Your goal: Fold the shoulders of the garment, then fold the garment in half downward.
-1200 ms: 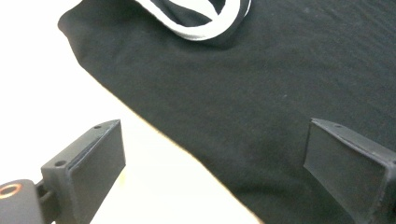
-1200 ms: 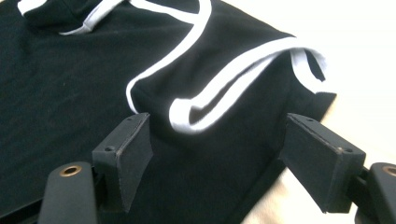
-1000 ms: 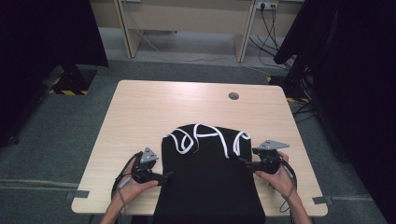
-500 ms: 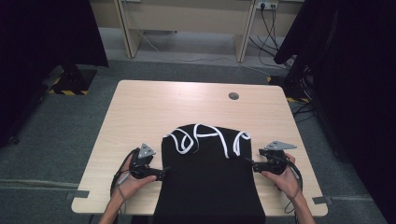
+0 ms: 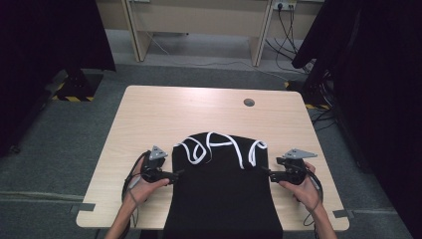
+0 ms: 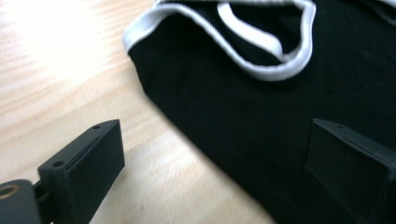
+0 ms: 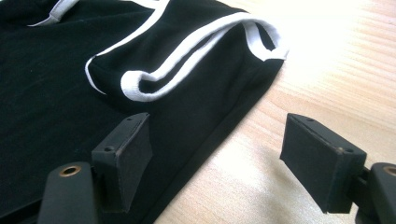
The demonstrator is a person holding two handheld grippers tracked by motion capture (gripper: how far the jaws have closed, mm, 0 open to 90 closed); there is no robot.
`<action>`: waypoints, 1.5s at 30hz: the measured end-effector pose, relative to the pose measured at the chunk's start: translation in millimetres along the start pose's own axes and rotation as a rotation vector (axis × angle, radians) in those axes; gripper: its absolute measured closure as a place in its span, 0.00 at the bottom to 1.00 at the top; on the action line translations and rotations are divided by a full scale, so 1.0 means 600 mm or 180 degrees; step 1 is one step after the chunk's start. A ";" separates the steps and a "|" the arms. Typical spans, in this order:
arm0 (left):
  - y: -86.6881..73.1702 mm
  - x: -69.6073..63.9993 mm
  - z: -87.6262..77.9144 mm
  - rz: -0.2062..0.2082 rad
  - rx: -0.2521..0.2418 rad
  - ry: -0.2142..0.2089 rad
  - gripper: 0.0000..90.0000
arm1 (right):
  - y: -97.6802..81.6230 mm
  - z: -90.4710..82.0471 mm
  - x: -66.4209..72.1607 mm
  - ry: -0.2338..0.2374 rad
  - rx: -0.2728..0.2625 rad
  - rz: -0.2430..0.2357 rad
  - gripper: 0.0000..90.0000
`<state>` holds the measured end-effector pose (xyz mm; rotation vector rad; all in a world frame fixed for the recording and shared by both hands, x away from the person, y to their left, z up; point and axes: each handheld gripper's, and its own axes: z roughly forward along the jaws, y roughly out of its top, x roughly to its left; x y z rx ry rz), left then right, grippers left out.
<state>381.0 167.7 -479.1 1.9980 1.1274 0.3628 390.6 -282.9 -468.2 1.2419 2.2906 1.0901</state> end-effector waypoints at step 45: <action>0.132 0.012 0.133 -0.0097 0.0273 -0.0155 0.08 | 0.110 0.108 -0.033 -0.0003 0.0190 0.0037 0.27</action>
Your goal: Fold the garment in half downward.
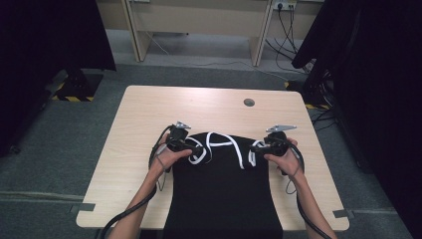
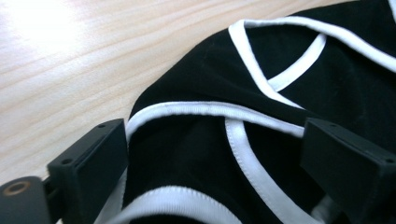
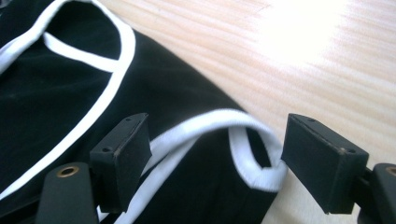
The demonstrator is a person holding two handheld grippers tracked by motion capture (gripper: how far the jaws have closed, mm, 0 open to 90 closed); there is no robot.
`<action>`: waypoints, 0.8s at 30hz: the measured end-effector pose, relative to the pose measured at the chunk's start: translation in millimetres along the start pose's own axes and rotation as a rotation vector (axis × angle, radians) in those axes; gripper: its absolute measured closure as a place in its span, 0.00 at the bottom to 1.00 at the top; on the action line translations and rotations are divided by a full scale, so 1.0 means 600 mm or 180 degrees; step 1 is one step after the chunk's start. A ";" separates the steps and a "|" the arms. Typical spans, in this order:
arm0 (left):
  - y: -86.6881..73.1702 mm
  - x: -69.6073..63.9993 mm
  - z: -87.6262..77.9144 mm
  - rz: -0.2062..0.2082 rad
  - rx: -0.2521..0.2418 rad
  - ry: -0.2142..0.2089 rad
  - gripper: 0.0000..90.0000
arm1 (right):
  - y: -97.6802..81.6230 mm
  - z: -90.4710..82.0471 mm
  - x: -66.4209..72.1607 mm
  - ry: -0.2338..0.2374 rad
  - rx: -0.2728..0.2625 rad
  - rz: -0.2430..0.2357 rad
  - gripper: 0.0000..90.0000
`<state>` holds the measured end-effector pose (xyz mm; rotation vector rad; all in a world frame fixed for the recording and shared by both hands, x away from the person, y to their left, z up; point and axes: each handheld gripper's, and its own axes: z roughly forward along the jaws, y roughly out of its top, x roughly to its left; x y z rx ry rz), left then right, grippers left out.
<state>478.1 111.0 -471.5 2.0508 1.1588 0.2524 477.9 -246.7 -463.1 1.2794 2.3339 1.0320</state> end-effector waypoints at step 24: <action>-0.014 -0.011 -0.004 0.0281 -0.0119 0.0196 0.90 | 0.003 0.025 0.022 0.0195 -0.0002 -0.0522 0.89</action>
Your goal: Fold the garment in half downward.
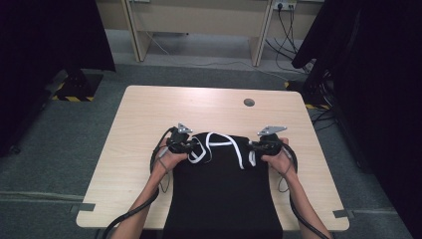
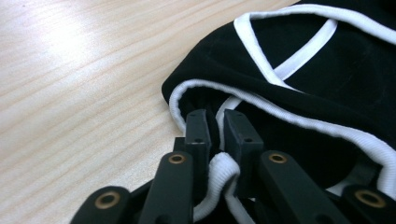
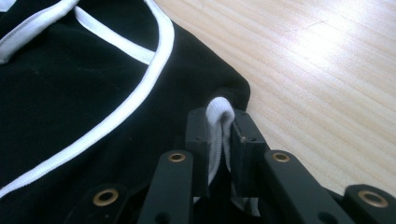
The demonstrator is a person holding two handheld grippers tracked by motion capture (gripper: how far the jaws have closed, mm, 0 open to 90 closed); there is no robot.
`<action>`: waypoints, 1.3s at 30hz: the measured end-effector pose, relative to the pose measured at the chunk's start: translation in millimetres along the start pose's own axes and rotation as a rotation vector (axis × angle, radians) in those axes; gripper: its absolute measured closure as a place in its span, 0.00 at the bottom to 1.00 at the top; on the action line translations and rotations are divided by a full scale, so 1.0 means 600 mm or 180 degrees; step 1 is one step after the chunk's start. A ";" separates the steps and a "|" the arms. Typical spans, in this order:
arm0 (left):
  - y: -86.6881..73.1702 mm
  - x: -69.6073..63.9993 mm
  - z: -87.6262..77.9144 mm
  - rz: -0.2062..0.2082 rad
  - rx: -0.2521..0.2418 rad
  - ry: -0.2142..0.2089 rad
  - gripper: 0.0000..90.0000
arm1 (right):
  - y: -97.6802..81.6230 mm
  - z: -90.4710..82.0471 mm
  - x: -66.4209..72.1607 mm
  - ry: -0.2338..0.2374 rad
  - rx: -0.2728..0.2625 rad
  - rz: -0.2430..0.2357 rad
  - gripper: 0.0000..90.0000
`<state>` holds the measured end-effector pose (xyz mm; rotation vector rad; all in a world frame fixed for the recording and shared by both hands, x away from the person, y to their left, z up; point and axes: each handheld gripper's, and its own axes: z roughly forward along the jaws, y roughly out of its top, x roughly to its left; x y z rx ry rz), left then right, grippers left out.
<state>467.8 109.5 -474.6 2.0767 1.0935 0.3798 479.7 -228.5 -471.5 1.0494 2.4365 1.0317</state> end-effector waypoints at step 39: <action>0.135 0.034 -0.055 -0.0190 -0.0521 0.0189 0.92 | 0.133 -0.066 -0.029 -0.0222 -0.0584 -0.0034 0.91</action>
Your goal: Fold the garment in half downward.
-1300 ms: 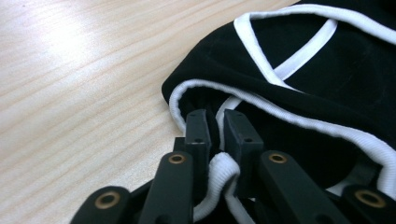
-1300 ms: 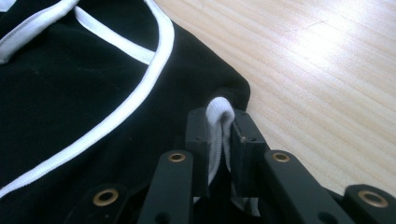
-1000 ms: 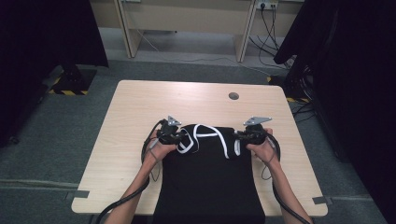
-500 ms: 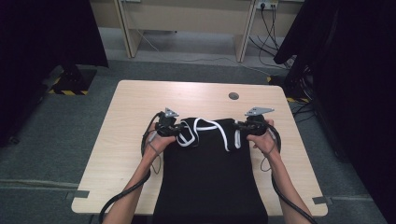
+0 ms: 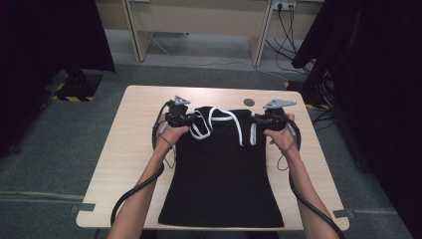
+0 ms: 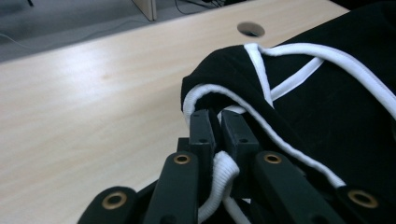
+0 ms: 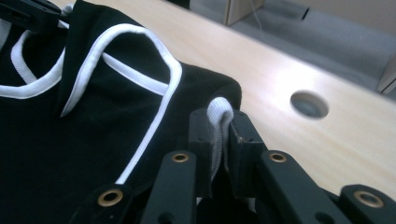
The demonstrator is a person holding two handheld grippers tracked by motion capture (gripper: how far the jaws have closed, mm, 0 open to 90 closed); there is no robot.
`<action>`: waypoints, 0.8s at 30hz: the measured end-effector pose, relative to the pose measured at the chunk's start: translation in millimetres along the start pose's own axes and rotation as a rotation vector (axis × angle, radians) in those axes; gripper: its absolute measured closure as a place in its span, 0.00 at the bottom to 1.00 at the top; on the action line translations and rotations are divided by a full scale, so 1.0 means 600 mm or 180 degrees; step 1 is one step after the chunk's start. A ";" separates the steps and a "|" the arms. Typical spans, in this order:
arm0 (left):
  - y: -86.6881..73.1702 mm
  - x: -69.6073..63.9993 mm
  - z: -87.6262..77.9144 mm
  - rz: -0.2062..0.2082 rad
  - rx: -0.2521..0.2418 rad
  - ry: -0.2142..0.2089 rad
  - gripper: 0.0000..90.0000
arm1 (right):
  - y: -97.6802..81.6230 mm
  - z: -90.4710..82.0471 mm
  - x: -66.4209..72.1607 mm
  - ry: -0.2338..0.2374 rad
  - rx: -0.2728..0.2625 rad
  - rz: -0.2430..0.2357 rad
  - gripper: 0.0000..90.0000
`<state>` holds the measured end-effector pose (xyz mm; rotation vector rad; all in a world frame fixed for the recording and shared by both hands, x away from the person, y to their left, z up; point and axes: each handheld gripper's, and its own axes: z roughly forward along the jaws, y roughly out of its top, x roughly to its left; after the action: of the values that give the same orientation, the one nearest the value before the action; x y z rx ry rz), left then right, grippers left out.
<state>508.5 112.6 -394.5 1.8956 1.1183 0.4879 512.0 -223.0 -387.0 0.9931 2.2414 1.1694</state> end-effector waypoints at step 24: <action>-0.140 -0.068 -0.100 0.0282 -0.0285 -0.0225 0.92 | -0.090 -0.069 0.108 0.0289 -0.0298 -0.0389 0.91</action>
<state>403.3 126.2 -426.9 1.8754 0.9545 0.5077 421.4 -216.7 -411.4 0.7698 2.2589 1.2752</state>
